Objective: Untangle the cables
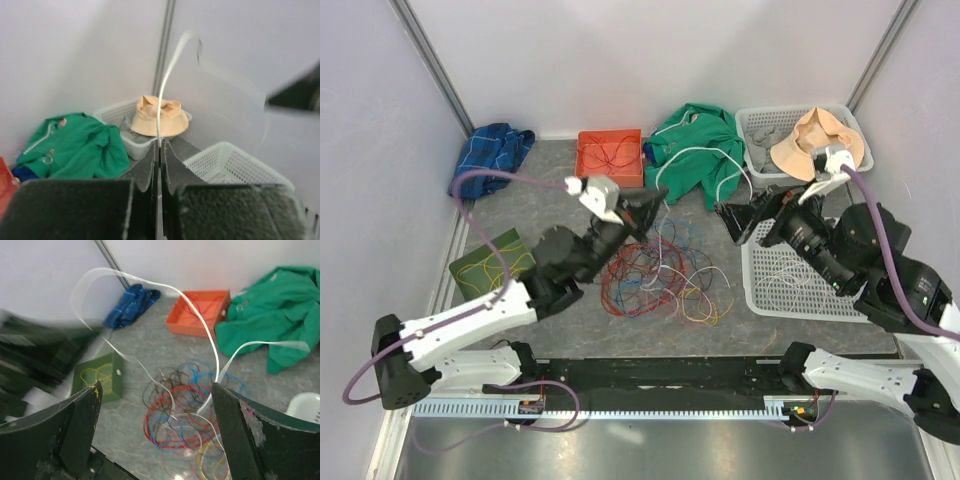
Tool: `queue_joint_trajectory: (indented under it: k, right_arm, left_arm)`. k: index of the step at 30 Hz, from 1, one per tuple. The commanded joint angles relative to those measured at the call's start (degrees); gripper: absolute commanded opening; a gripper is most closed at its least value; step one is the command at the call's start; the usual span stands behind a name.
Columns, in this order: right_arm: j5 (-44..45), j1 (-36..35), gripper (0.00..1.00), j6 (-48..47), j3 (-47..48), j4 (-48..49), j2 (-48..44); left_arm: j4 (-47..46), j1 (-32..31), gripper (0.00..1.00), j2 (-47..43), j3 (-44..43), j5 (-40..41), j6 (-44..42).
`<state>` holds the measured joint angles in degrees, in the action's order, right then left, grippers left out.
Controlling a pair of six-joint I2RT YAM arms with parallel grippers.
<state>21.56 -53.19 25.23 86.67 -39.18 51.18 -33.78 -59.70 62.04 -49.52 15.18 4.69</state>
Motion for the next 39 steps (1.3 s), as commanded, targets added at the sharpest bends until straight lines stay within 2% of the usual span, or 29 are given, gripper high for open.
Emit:
queue_joint_trajectory:
  k: [1,5,10,14,21,26,29,30,33,35,37,38,39]
  right_arm:
    - [1.82,0.02,0.98,-1.06,-11.33,7.43,-6.07]
    - [-4.41,-0.07,0.96,-2.64,-22.57,16.31,-10.04]
    - [-10.14,-0.07,0.93,-4.93,-29.45,29.14,-11.45]
    - [-12.15,0.01,0.93,-5.63,-31.56,35.39,-9.61]
    - [-12.95,-0.07,0.92,-7.12,-31.13,42.69,-2.93]
    - [-11.37,0.01,0.83,-7.75,-29.64,41.47,1.99]
    - [-10.67,-0.07,0.70,-7.74,-29.81,40.50,3.92]
    - [-10.05,-0.07,0.53,-7.48,-29.98,40.50,4.19]
    - [-9.26,-0.07,0.21,-6.60,-30.16,39.97,4.19]
    - [-9.17,-0.07,0.20,-6.43,-28.94,37.70,3.84]
    - [-8.39,0.01,0.09,-6.51,-28.40,36.20,3.23]
    - [-7.86,0.02,0.00,-6.51,-28.40,34.71,2.88]
    - [-7.24,-0.07,0.00,-6.43,-28.32,34.17,2.27]
  left_arm:
    - [24.35,0.64,0.02,-0.18,-16.81,5.48,0.85]
    - [35.16,0.55,0.02,3.26,-31.39,-0.22,1.64]
    - [44.92,0.55,0.02,7.04,-43.79,-3.75,3.57]
    - [48.45,0.55,0.02,8.79,-48.03,-6.30,4.89]
    - [49.60,0.55,0.02,9.24,-49.71,-7.62,5.68]
    - [49.69,0.64,0.02,9.15,-50.24,-7.45,5.42]
    - [49.60,0.55,0.02,8.97,-50.68,-7.71,5.07]
    - [49.69,0.55,0.02,8.89,-50.59,-7.71,4.89]
    - [49.69,0.55,0.02,8.54,-50.50,-6.75,4.37]
    - [49.69,0.55,0.02,8.19,-50.33,-5.35,3.84]
    - [49.43,0.55,0.02,7.83,-50.33,-4.72,3.40]
    - [49.25,0.55,0.02,7.75,-50.24,-4.11,2.96]
    - [49.16,0.55,0.02,7.57,-50.33,-3.67,2.70]
